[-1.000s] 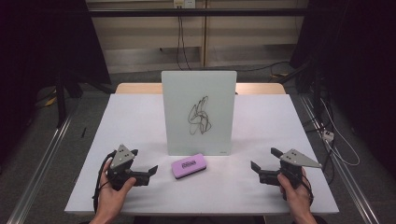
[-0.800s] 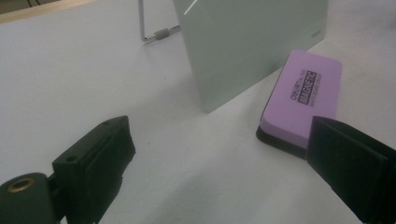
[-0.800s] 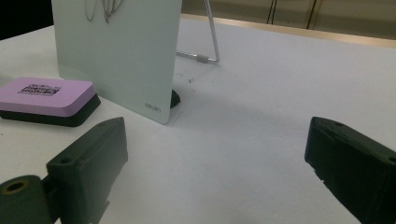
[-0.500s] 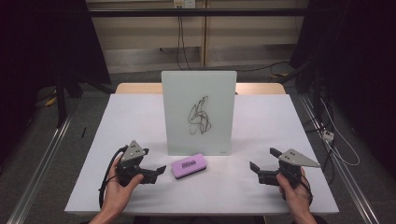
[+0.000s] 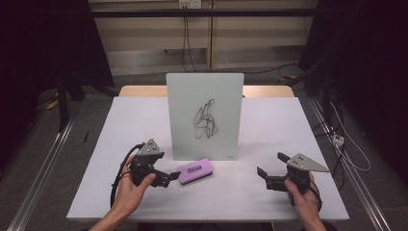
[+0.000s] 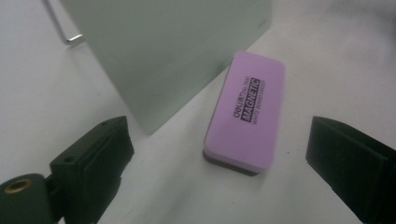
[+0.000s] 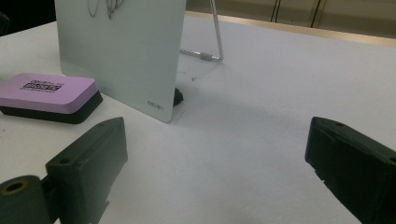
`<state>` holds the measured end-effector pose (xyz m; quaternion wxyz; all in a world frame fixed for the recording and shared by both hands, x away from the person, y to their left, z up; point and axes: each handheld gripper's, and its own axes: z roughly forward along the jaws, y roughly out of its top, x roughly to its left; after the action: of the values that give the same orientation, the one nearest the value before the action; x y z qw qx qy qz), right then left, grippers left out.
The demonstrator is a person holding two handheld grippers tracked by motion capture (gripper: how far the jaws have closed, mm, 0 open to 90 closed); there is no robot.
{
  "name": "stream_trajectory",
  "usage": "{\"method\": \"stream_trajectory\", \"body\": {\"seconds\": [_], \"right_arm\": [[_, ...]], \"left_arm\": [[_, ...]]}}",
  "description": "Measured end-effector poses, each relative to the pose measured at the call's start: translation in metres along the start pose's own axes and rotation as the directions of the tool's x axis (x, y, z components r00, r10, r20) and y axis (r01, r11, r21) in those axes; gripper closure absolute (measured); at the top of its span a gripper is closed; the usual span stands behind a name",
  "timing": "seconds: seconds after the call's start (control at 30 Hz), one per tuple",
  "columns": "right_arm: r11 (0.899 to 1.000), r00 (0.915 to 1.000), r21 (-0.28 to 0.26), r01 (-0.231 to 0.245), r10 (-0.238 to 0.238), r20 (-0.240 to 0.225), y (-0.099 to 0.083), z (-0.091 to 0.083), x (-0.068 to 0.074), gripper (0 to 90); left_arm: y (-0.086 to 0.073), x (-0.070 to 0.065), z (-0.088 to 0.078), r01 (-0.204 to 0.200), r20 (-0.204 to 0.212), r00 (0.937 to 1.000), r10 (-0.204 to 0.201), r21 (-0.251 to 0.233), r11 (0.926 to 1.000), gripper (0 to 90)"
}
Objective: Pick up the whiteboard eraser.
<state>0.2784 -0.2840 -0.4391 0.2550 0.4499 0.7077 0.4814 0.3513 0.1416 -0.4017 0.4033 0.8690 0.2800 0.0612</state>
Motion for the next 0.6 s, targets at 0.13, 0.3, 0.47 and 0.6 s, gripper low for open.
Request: {"method": "stream_trajectory", "body": {"seconds": [0.13, 0.3, 0.47, 0.6], "right_arm": [[1.0, 1.0, 0.005, 0.006, -0.006, 0.0, 0.0, 0.001, 0.0, 5.8], [1.0, 1.0, 0.006, 0.008, -0.008, -0.003, 0.0, 0.001, 0.0, 5.8], [1.0, 1.0, 0.009, 0.006, -0.006, 0.003, 0.0, 0.002, 0.0, 5.8], [1.0, 0.9999, 0.017, 0.012, -0.012, 0.004, 0.0, 0.003, 0.001, 5.9]], "left_arm": [[0.008, -0.001, 0.01, -0.018, 0.024, 0.9996, 0.017, 0.021, 0.9996, 7.6], [0.016, -0.005, 0.018, -0.053, 0.005, 0.9986, 0.053, 0.056, 0.997, 7.9], [0.022, -0.01, 0.03, -0.083, 0.021, 0.9965, 0.082, 0.099, 0.9916, 9.7], [0.026, -0.014, 0.034, -0.092, 0.031, 0.9956, 0.089, 0.105, 0.9903, 10.3]]}}
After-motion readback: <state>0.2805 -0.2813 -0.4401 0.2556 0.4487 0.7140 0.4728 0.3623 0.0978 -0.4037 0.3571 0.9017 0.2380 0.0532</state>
